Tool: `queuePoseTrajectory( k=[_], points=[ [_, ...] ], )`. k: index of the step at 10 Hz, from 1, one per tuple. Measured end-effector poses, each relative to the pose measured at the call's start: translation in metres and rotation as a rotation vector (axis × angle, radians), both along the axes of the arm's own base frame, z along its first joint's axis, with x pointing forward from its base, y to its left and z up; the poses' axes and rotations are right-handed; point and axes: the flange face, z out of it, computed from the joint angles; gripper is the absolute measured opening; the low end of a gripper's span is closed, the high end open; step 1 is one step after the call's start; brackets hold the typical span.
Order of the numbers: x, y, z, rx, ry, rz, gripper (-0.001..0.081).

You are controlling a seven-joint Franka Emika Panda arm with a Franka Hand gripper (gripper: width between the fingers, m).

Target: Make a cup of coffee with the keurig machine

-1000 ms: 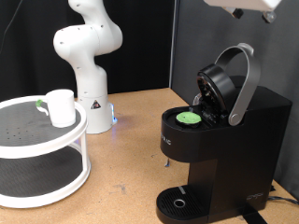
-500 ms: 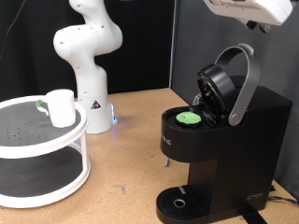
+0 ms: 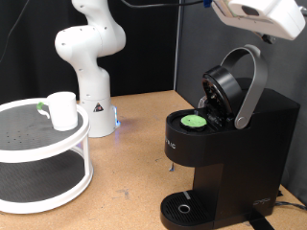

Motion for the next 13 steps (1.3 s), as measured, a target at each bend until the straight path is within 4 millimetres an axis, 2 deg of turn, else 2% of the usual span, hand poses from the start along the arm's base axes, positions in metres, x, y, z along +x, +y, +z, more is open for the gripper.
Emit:
queuePoseTrajectory(
  k=[4,7,9,13],
  points=[
    [0.001,-0.003,-0.012,-0.047,0.002,0.009,0.0001],
    [0.001,-0.014,-0.015,-0.051,-0.006,0.03,0.0001],
    [-0.002,-0.029,-0.005,-0.017,-0.071,0.053,0.0001],
    [-0.011,-0.072,0.013,0.01,-0.114,0.023,0.0001]
  ],
)
